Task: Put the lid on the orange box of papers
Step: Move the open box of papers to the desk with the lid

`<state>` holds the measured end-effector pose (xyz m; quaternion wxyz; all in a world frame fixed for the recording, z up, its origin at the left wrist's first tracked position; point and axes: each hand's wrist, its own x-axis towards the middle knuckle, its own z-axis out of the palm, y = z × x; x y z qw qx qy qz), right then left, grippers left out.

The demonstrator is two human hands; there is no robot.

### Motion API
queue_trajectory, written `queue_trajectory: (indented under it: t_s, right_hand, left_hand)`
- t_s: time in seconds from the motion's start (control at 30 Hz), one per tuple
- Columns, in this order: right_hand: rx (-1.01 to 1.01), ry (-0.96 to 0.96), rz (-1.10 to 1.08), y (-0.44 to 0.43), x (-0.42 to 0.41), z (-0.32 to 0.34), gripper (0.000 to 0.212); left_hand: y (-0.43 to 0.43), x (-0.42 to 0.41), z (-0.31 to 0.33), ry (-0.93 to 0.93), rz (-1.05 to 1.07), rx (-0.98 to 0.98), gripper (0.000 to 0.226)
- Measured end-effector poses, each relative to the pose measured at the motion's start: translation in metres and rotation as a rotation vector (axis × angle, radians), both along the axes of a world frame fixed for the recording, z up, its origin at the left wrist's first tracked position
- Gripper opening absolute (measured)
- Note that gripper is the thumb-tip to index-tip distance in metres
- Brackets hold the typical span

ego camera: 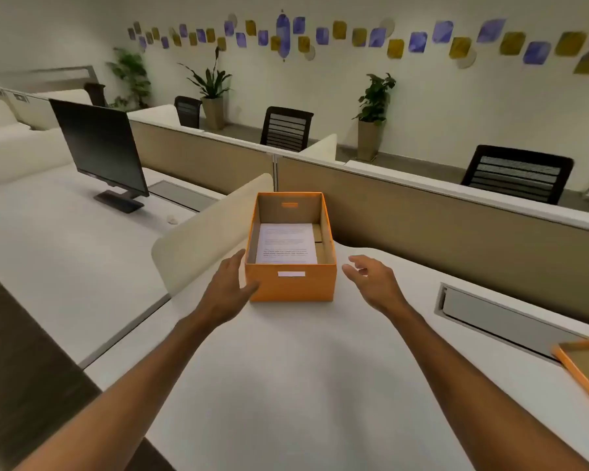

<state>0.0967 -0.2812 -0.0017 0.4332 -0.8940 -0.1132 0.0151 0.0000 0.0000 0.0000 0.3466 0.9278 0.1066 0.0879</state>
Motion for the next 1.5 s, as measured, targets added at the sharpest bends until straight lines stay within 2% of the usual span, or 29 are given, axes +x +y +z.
queue_trajectory:
  t_s: [0.2,0.4,0.67,0.9,1.17,1.3,1.5]
  right_hand:
    - [0.065,0.196,-0.101,0.033,0.053,-0.034,0.052]
    - [0.153,0.334,-0.169,0.061,0.105,-0.070,0.058]
    - [0.382,0.514,-0.216,0.077,0.132,-0.087,0.054]
    - [0.506,0.567,-0.218,0.069,0.132,-0.087,0.041]
    - [0.543,0.528,-0.251,0.038,0.095,-0.070,0.037]
    - [0.585,0.496,-0.269,0.006,0.055,-0.057,0.033]
    - [0.643,0.459,-0.308,-0.067,-0.025,-0.045,0.039]
  left_hand:
    - [0.035,0.056,-0.033,0.143,0.055,-0.190,0.083]
    - [0.068,0.107,-0.069,0.258,0.060,-0.445,0.102]
    - [0.085,0.141,-0.092,0.335,0.099,-0.776,0.079]
    - [0.088,0.146,-0.092,0.300,0.001,-0.842,0.040]
    - [0.072,0.122,-0.076,0.286,-0.065,-0.872,0.045]
    - [0.047,0.098,-0.064,0.276,-0.120,-0.858,0.050]
    - [-0.012,0.046,-0.052,0.290,-0.178,-0.857,0.057]
